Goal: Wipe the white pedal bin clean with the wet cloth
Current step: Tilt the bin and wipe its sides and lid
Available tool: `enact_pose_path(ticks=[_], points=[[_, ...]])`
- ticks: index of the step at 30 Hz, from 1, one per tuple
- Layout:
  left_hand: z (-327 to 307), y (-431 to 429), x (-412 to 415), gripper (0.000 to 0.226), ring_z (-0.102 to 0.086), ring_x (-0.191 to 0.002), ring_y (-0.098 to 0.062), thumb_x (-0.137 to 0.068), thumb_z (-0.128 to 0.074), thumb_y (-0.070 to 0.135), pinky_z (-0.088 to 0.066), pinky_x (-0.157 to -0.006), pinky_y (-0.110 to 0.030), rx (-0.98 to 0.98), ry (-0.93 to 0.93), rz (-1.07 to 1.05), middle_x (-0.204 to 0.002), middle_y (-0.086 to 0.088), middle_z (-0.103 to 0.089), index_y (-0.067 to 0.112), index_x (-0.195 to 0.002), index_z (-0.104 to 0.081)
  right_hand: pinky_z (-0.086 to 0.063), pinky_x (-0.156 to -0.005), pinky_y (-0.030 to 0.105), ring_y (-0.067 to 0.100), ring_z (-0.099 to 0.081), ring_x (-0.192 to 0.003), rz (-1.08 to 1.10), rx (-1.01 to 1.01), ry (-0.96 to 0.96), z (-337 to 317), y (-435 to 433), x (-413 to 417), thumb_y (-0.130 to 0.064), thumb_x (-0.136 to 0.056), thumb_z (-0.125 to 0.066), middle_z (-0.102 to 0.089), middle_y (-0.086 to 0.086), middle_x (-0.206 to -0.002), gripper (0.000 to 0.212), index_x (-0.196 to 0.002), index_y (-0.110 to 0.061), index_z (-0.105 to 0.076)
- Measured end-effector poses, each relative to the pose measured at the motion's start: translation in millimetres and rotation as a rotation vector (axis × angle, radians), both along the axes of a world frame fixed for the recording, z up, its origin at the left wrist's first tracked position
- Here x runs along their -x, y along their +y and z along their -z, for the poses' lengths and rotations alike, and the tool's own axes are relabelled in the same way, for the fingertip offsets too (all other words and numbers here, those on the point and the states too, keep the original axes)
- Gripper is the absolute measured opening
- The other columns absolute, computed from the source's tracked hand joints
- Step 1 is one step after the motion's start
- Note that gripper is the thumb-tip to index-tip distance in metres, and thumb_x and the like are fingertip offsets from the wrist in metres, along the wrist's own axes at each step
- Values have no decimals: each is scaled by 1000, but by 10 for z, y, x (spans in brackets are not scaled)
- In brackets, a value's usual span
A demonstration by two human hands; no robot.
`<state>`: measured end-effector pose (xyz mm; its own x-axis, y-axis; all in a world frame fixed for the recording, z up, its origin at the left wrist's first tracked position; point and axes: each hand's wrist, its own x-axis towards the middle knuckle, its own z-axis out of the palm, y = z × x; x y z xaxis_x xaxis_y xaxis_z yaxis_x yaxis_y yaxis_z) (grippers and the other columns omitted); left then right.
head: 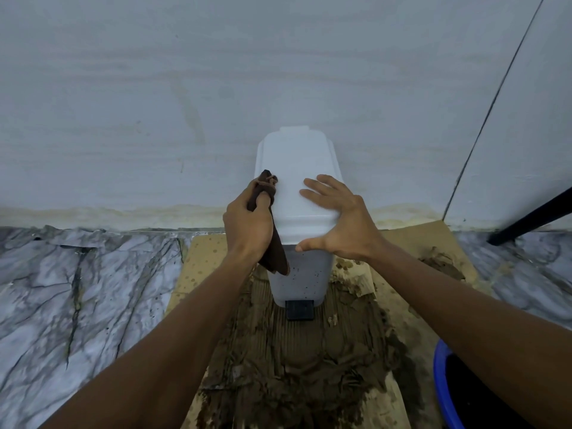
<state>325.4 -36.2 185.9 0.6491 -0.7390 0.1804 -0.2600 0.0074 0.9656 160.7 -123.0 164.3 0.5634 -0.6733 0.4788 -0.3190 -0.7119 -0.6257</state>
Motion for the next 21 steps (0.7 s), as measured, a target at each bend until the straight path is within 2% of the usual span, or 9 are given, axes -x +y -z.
enact_pose_path(ticks=[2,5,7,12,15,18,21], points=[[-24,7,8,30,-55,-61,15,-100,-52,20,-46,-61,-9,8,27,-18,-69,33,-63,34,-120,-70,-31,-117,50,4,-29,-146,-2,-28,-23,-17,15,-4,-50,-44,-96,-48,-16,-148,99,-134,-29,-61],[-51,88,39,29,-58,-71,16,-100,-54,22,-45,-66,-10,8,41,-33,-85,30,-63,32,-121,-71,-30,-116,54,1,-27,-146,-14,-34,-12,-43,76,18,-55,-43,-93,-47,-19,-148,99,-133,-31,-60],[-44,168,62,27,-58,-70,19,-100,-55,22,-45,-66,-10,17,48,-44,-86,30,-63,35,-115,-72,-29,-116,54,1,-25,-146,-20,-36,0,-66,139,38,-53,-43,-94,-47,-19,-148,99,-133,-31,-60],[-105,365,157,27,-62,-84,4,-99,-57,21,-49,-78,-20,26,97,-40,-94,20,-68,30,-119,-73,-28,-117,52,0,-28,-145,-39,-53,16,-185,336,172,-51,-41,-96,-49,-21,-145,99,-131,-30,-62],[-158,490,239,27,-59,-76,9,-100,-55,23,-43,-67,-12,5,80,-27,-88,25,-64,30,-120,-71,-27,-118,52,-1,-28,-144,-53,-89,36,-304,476,281,-55,-41,-93,-50,-25,-143,99,-131,-30,-62],[-217,655,309,27,-60,-77,10,-100,-55,23,-42,-64,-7,-1,78,-18,-89,25,-63,28,-121,-71,-27,-119,50,-2,-29,-144,-57,-90,38,-361,652,372,-60,-41,-91,-50,-25,-143,100,-131,-30,-62],[-241,809,338,28,-59,-77,12,-100,-55,22,-42,-66,-6,-20,36,-1,-89,29,-61,28,-121,-71,-30,-119,46,0,-30,-144,-38,-101,-22,-301,894,426,-52,-42,-95,-51,-19,-144,98,-131,-27,-64]])
